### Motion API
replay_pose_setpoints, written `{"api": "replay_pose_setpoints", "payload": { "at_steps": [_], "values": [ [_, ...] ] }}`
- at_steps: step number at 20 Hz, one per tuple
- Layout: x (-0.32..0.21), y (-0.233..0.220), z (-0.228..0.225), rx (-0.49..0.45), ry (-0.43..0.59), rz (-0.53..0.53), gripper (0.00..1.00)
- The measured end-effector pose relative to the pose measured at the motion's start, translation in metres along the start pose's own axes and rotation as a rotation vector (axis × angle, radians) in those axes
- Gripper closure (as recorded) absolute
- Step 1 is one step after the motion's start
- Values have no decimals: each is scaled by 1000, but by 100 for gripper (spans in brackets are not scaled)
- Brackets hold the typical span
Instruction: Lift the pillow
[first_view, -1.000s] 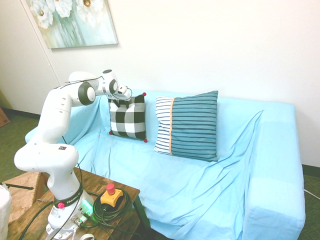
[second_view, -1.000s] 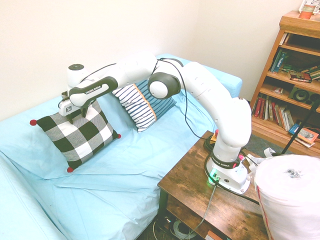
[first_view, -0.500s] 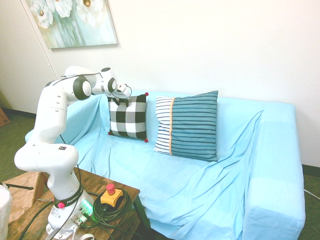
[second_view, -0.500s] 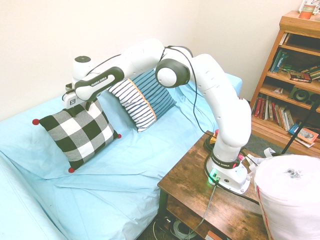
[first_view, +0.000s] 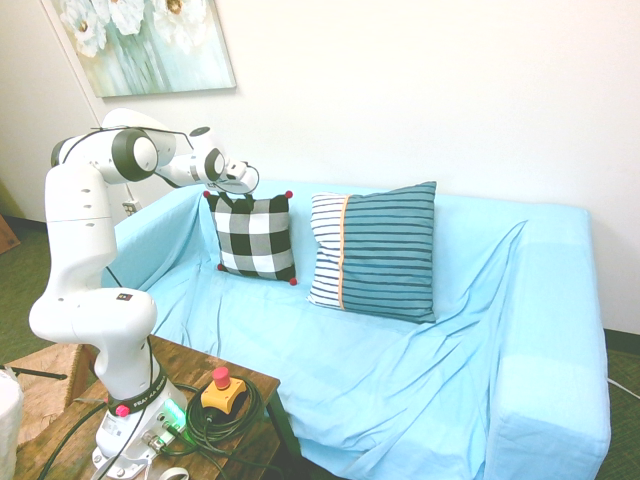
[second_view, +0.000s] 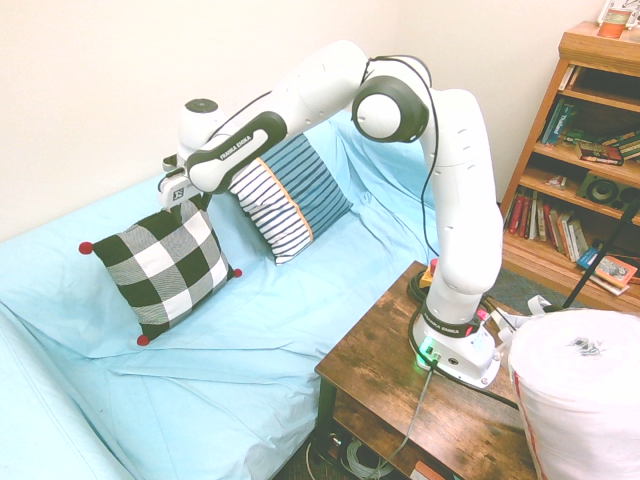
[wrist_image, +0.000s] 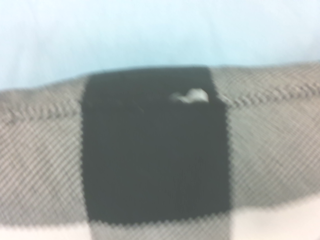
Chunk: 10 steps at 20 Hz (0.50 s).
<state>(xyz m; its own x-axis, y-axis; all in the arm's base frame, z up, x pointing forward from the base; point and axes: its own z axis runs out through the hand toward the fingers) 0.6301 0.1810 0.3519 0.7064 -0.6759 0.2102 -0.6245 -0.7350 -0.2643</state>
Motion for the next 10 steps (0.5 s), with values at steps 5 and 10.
{"api": "replay_pose_setpoints", "payload": {
  "at_steps": [5, 10],
  "values": [
    [-13, 72, -19, -80, -14, 5, 0],
    [-19, 168, -36, -163, -46, 10, 0]
  ]
}}
